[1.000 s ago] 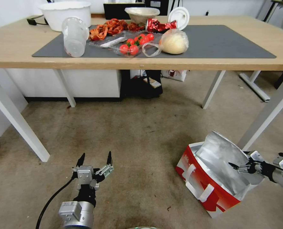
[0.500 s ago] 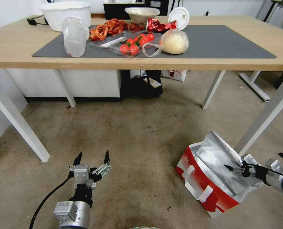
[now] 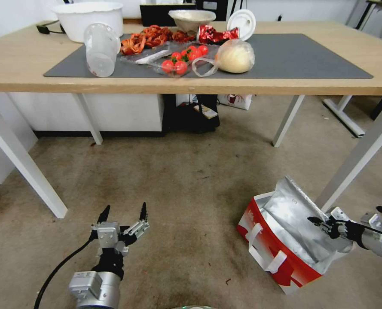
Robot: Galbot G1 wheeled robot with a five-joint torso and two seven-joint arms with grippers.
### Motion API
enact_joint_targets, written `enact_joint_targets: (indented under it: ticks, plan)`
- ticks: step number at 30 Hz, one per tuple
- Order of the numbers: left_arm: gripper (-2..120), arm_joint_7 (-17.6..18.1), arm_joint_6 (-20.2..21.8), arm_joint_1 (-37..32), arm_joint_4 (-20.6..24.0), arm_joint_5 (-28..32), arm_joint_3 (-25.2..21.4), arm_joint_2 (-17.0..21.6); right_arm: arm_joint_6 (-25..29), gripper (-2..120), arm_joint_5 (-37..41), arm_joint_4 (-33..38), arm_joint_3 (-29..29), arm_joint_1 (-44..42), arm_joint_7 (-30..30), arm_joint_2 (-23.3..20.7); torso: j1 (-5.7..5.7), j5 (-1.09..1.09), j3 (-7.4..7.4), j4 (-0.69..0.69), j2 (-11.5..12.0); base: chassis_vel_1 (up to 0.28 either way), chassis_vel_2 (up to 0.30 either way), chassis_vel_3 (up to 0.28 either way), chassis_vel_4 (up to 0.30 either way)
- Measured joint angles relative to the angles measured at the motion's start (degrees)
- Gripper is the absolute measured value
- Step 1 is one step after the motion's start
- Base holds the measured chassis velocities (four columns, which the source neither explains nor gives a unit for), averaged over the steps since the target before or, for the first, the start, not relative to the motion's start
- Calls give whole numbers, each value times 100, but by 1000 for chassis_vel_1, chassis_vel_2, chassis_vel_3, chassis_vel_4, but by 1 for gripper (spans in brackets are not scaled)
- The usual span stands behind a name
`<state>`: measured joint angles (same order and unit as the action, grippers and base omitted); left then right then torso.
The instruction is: Pick up the food delivery bag from the floor and place it on the table.
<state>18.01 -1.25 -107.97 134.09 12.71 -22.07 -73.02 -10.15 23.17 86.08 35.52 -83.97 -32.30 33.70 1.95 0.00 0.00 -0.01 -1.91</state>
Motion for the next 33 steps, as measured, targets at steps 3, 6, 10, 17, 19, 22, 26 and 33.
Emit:
enact_joint_targets:
  ticks: [3, 6, 10, 17, 19, 22, 26, 33]
  plan:
    - [100, -3, -1, -5, 0, -11, 31, -29, 16, 0, 5, 15, 33, -30, -40, -17, 0, -1, 0, 1, 0, 0, 0, 0, 0]
    - [100, -10, -1, 4, -20, -31, 73, -48, 32, 0, 6, -2, 47, -35, -82, -19, 0, 0, 0, 1, 0, 0, 0, 0, 0]
    - [100, -10, -1, 26, -72, -41, 82, -45, 156, 0, 130, -27, 83, -34, -292, -55, 0, 0, 0, 0, 0, 0, 0, 0, 0]
    - [100, -7, -8, 43, -129, -54, 94, -50, 514, 0, 597, -13, 407, -17, -1176, -284, 0, 1, 0, 0, 0, 0, 0, 0, 0]
    - [100, 2, -9, 65, -129, -41, 79, -48, 531, 0, 834, 116, 626, -37, -1634, -451, 0, 1, 0, 1, 0, 0, 0, 0, 0]
    - [100, 4, -9, 66, -127, -38, 74, -46, 559, 0, 961, 186, 774, -44, -2023, -567, 1, 0, 0, 1, 0, 0, 0, 0, 0]
    - [100, 3, -11, 61, -117, -44, 78, -72, 601, 0, 1082, 200, 996, 23, -2983, -775, 0, 0, 0, 1, 0, 0, 0, 0, 0]
    - [100, -12, -68, 48, -86, -31, 87, -154, 488, 0, 1155, 250, 1283, 36, -4573, -1109, 0, -1, 0, 1, 0, 0, 0, 0, 0]
